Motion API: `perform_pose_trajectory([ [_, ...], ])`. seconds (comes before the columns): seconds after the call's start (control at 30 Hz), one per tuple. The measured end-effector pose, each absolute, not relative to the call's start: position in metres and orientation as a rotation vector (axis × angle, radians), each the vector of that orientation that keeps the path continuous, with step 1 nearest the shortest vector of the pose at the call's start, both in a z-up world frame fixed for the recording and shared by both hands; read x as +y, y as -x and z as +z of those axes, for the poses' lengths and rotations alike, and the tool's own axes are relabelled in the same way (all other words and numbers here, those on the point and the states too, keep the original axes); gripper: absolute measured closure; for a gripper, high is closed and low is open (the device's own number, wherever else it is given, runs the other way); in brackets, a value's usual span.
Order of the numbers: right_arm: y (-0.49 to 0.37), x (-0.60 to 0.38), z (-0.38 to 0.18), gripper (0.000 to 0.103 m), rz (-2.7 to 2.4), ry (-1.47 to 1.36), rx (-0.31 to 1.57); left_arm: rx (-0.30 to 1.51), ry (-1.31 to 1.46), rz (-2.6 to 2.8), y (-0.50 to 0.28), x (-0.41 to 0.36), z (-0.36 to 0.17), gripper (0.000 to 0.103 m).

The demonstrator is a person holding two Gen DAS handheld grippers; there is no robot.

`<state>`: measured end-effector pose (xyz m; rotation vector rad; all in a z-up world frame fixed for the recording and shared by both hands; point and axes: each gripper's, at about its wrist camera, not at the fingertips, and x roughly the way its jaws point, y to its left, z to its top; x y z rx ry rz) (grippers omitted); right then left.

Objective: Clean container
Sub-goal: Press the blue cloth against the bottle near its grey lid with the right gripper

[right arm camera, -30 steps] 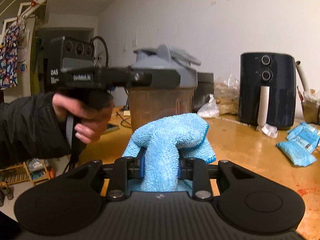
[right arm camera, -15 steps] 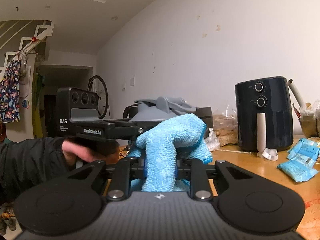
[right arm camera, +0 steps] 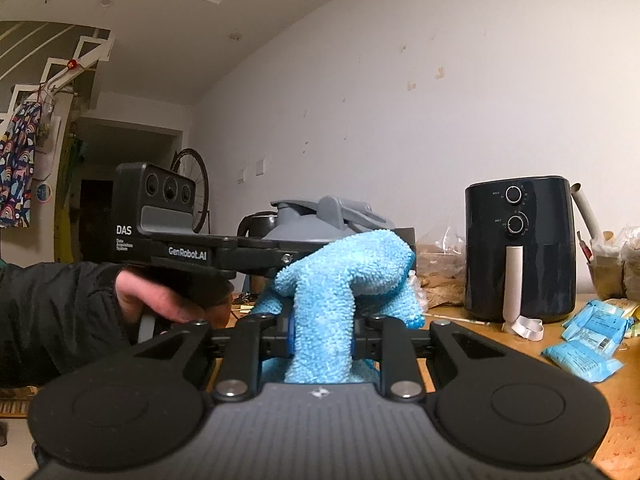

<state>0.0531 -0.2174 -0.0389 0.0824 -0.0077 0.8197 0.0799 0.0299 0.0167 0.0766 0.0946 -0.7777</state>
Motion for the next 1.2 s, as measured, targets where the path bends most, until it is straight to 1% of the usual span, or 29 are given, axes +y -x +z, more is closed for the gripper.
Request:
perform_pose_trajectory([
  [0.07,-0.053,-0.217,-0.038,0.084,0.819,-0.082,-0.006,0.094,-0.077,-0.778,-0.079,0.030,0.017,0.008],
  [0.1,-0.053,-0.217,-0.038,0.081,0.820,-0.090,-0.002,0.095,-0.077,-0.776,-0.079,0.030,0.017,0.008],
  [0.3,-0.055,-0.219,-0.036,0.080,0.826,-0.118,0.024,0.093,-0.081,-0.779,-0.077,0.029,0.016,0.008],
  [0.37,-0.056,-0.221,-0.036,0.075,0.831,-0.138,0.044,0.092,-0.088,-0.778,-0.076,0.028,0.016,0.008],
  [0.5,-0.056,-0.219,-0.037,0.070,0.827,-0.126,0.039,0.091,-0.089,-0.778,-0.076,0.028,0.016,0.008],
  [0.57,-0.055,-0.218,-0.037,0.071,0.822,-0.115,0.033,0.090,-0.090,-0.777,-0.075,0.032,0.014,0.008],
  [0.6,-0.055,-0.218,-0.037,0.075,0.821,-0.114,0.032,0.090,-0.090,-0.777,-0.074,0.035,0.012,0.008],
  [0.67,-0.054,-0.219,-0.037,0.078,0.821,-0.112,0.034,0.090,-0.091,-0.777,-0.074,0.036,0.013,0.008],
  [0.73,-0.054,-0.219,-0.037,0.085,0.824,-0.107,0.037,0.090,-0.091,-0.777,-0.073,0.039,0.012,0.008],
  [0.83,-0.053,-0.221,-0.037,0.090,0.829,-0.098,0.039,0.093,-0.092,-0.777,-0.074,0.035,0.014,0.008],
  [1.2,-0.049,-0.238,-0.031,0.090,0.776,-0.092,0.035,0.093,-0.096,-0.775,-0.072,0.036,0.015,0.008],
])
